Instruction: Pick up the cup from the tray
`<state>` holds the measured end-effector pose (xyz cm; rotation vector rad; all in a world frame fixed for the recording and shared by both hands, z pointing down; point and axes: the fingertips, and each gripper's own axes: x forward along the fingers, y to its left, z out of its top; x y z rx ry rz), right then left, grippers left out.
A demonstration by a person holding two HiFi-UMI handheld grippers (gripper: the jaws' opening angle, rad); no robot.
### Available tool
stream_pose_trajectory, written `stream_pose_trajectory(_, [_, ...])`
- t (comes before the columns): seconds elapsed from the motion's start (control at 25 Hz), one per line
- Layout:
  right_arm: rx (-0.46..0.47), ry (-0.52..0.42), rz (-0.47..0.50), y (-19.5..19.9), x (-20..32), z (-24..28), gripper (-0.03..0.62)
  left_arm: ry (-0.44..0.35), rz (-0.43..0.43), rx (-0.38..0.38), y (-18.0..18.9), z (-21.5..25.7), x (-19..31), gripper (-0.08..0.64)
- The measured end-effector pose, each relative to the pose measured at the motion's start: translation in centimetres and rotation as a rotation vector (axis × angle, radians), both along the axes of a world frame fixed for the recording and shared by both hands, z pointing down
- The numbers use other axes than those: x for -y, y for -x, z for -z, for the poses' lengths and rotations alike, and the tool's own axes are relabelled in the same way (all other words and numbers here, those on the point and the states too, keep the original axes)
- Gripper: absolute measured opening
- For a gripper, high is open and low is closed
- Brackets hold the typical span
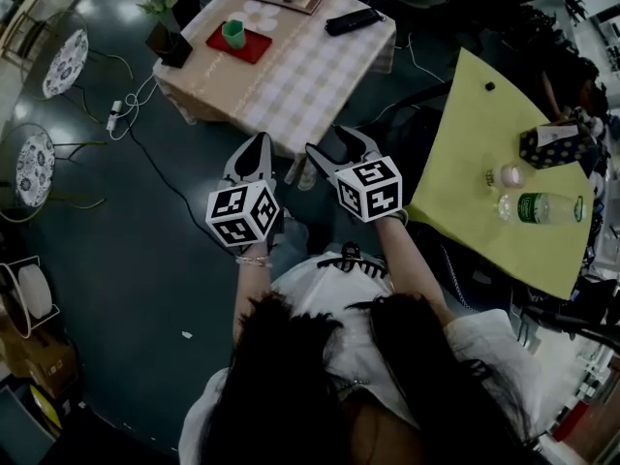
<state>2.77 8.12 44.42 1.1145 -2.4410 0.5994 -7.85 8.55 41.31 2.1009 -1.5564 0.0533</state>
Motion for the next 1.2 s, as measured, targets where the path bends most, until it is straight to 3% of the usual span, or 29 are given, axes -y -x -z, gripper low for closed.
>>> stream_pose_trajectory(0.44, [-0.002, -0.03, -0.036, 5.5, 7.7, 1.2, 0.293, -0.015, -0.038, 0.023, 5.8, 0.9, 7.7, 0.009])
stream_pose_trajectory(0.76, [0.004, -0.067, -0.055, 8.1, 11.4, 2.4, 0.298, -0.013, -0.022, 0.01, 8.9, 1.0, 10.2, 0.009])
stream_pose_trajectory(1.2, [-0.01, -0.097, 0.044, 10.8, 18.2, 2.5, 0.302, 0.008, 0.062, 0.016, 11.0, -0.1, 15.3, 0.009])
